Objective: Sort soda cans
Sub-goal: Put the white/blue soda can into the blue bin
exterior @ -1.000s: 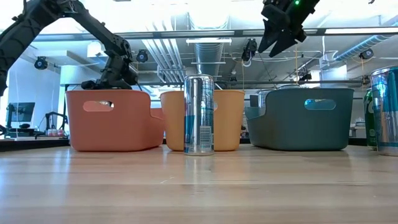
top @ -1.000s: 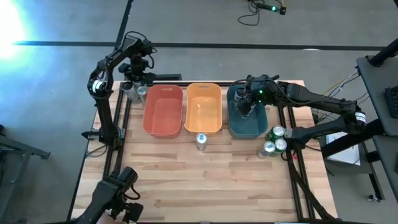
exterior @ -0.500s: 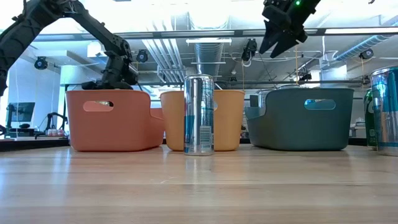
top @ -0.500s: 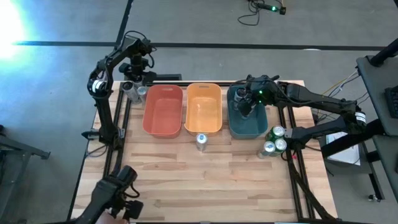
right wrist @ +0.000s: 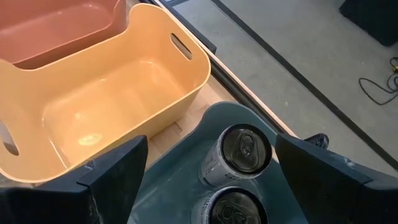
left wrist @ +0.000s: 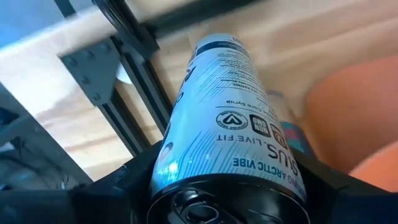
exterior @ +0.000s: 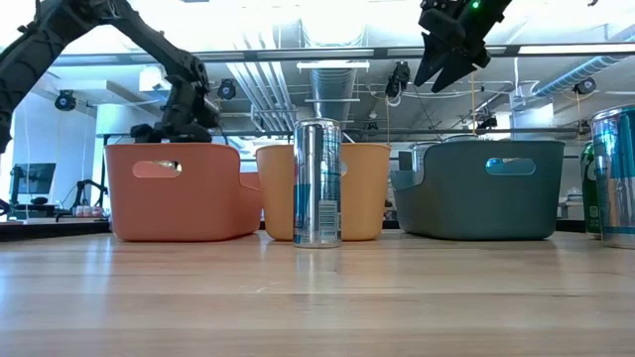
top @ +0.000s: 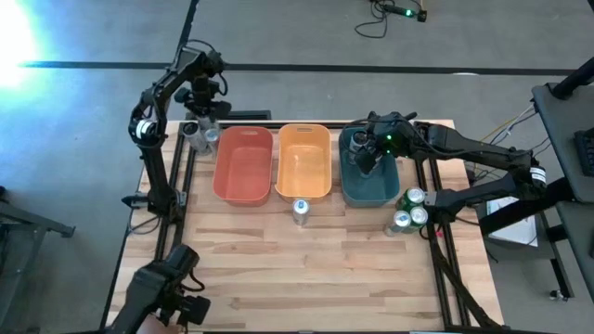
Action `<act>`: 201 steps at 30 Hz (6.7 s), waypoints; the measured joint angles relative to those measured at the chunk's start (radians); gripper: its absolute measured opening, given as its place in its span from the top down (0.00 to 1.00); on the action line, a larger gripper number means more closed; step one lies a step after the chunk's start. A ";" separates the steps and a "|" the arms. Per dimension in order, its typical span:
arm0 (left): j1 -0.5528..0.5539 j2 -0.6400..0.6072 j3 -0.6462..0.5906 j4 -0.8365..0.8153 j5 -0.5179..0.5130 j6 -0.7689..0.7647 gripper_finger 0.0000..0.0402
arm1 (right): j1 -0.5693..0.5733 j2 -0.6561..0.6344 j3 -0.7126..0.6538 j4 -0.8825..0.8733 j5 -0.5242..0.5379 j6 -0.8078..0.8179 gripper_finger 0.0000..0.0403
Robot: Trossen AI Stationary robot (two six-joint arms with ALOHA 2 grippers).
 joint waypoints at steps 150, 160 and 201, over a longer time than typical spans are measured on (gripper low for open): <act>-0.970 0.122 0.436 1.061 0.468 -0.497 0.18 | 0.402 -0.290 -0.180 0.098 0.208 -0.048 0.38; -0.957 0.146 0.438 0.953 0.422 -0.636 0.18 | 0.402 -0.137 -0.110 0.027 0.272 -0.117 0.38; -0.948 0.088 0.491 0.931 0.370 -0.367 0.18 | 0.404 -0.249 -0.101 0.057 0.270 0.067 0.38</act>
